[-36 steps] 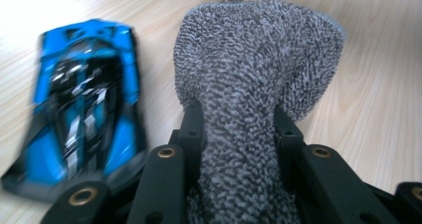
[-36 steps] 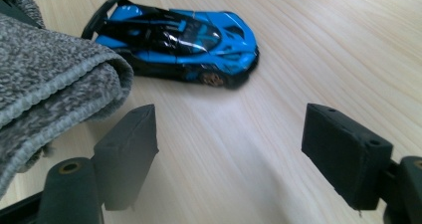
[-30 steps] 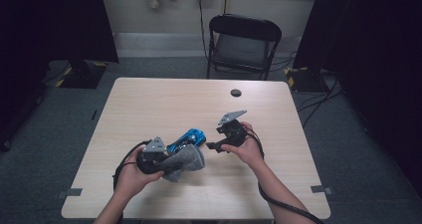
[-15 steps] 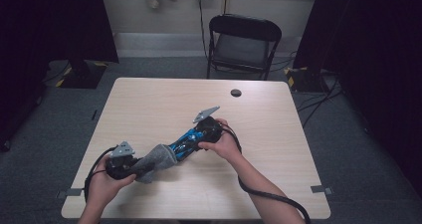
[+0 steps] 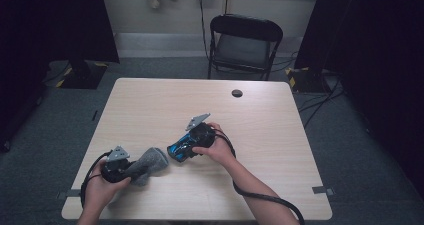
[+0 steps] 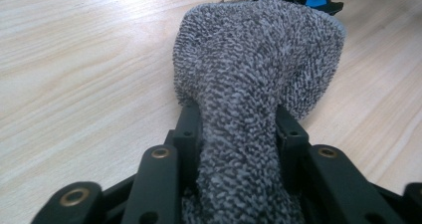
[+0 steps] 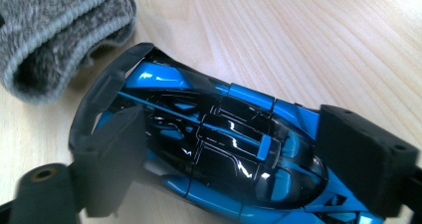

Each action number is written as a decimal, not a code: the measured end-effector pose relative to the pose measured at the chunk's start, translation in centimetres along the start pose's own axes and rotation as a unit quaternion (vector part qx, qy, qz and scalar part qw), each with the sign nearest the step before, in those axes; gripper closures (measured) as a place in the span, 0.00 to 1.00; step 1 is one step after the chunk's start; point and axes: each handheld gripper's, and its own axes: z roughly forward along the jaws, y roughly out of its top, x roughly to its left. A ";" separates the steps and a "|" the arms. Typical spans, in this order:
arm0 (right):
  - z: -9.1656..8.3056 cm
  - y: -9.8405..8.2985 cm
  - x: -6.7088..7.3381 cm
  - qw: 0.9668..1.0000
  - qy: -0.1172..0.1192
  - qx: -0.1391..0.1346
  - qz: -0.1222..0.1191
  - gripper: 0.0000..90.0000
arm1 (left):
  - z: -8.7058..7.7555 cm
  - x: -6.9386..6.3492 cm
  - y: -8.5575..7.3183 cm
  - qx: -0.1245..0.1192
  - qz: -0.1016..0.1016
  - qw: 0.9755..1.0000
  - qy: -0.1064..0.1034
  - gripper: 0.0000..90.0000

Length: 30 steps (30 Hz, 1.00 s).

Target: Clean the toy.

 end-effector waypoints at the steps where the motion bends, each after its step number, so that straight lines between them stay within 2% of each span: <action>1: 0.1 -0.1 0.0 1.000 0.000 -0.003 0.003 0.12 | 0.1 0.0 0.0 0.004 0.004 1.000 -0.002 0.70; 4: 0.2 -0.2 -0.2 1.000 0.002 -0.005 0.008 0.10 | 0.5 0.0 -0.2 0.004 -0.005 1.000 -0.013 0.68; 7: 0.4 0.0 -0.4 1.000 0.006 0.000 0.007 0.06 | 0.7 0.1 -0.4 0.002 -0.006 1.000 -0.022 0.65; 9: 0.6 0.0 -0.6 1.000 0.007 0.003 0.008 0.01 | 0.7 0.1 -0.3 0.003 0.005 1.000 -0.020 0.63; 10: 0.8 -0.1 -0.6 1.000 0.005 0.002 0.019 0.00 | 0.8 0.0 -0.4 0.002 0.003 1.000 -0.020 0.61; 15: 0.8 -0.8 -0.8 0.999 0.010 -0.022 0.030 0.00 | 1.1 -0.1 -0.4 -0.011 0.004 1.000 -0.022 0.43; 17: 0.8 -1.1 -0.9 0.999 0.010 -0.033 0.030 0.00 | 0.9 -0.1 -0.2 -0.009 0.011 1.000 -0.013 0.36; 19: 0.8 -1.1 -1.0 0.999 0.010 -0.034 0.030 0.00 | 0.9 -0.2 0.0 -0.010 0.008 1.000 -0.009 0.28; 23: 0.8 -1.2 -1.0 0.999 0.012 -0.034 0.028 0.00 | 0.7 -0.3 0.5 -0.021 0.017 1.000 -0.014 0.26; 27: 0.8 -1.0 -1.0 0.999 0.012 -0.027 0.028 0.00 | 1.1 -0.8 1.0 -0.025 0.034 0.999 -0.015 0.24; 30: 0.8 -1.0 -0.9 0.999 0.010 -0.030 0.029 0.00 | 2.3 -1.4 0.9 -0.003 0.044 0.999 -0.010 0.21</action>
